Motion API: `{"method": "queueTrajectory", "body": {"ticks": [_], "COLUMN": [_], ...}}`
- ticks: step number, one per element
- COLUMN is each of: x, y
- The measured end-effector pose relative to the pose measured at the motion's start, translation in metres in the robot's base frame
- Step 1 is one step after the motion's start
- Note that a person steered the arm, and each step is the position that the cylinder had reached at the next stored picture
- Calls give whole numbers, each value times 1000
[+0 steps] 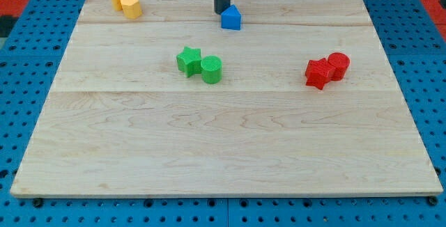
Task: Separate the yellow heart and yellow hexagon
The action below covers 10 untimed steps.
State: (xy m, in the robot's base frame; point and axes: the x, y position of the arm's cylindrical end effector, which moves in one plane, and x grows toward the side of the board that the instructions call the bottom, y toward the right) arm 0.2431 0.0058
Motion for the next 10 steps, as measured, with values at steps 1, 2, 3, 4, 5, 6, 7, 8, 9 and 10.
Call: {"method": "queueTrajectory", "body": {"ticks": [1,2,3,4,5,6,7,8,9,10], "x": [14,13,33,60,51,-22,-39,-52,-42,-51], "y": [13,-27,-143,-266,-310,-309,-310,-296,-248,-202]}}
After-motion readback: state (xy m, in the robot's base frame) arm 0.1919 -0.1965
